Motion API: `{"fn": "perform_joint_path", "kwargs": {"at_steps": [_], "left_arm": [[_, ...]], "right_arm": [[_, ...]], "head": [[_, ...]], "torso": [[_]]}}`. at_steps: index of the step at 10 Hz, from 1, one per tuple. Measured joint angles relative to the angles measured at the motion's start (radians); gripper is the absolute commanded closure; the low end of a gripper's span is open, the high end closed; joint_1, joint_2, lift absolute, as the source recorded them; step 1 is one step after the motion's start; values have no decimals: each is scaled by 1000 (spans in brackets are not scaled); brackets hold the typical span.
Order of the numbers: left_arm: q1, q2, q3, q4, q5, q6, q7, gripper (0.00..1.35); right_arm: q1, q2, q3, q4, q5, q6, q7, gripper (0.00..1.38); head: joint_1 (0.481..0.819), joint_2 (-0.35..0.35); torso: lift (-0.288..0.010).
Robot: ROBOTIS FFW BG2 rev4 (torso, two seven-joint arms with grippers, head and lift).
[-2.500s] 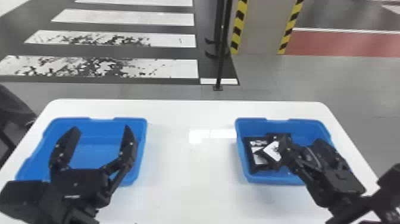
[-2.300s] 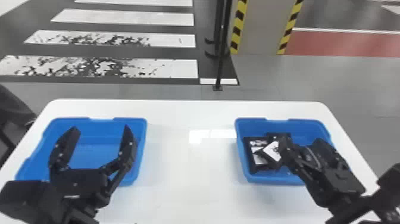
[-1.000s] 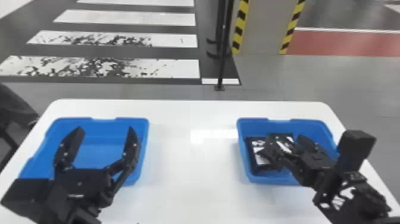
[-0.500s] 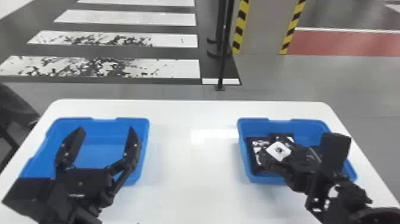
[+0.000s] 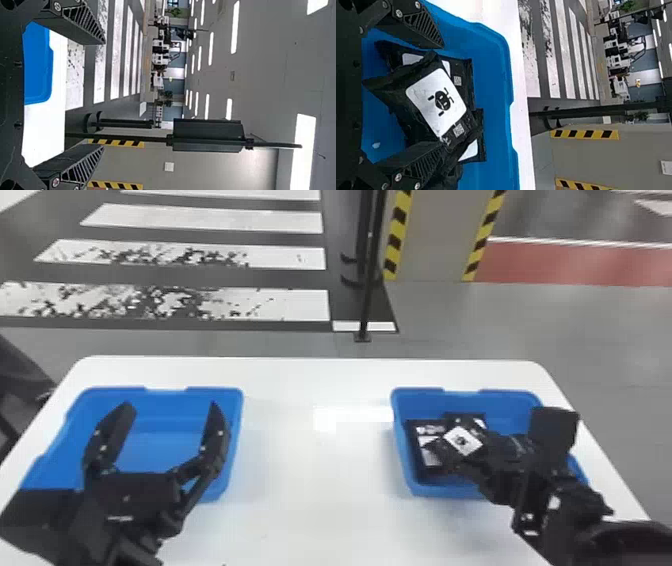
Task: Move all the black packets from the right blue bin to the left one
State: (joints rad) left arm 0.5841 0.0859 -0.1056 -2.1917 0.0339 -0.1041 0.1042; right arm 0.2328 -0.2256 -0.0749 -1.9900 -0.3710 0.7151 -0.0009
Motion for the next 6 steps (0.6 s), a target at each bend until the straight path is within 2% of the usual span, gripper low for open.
{"fn": "perform_joint_path", "kwargs": {"at_steps": [3, 6], "left_arm": [[-2, 0, 2, 3, 0, -2, -2, 108], [-5, -1, 2, 6, 0, -4, -4, 107]], "right_arm": [[-68, -17, -18, 64, 44, 32, 68, 167], [-122, -20, -36, 134, 68, 35, 121, 171]], "head": [[695, -106], [695, -117]], "torso": [[-140], [-140]]}}
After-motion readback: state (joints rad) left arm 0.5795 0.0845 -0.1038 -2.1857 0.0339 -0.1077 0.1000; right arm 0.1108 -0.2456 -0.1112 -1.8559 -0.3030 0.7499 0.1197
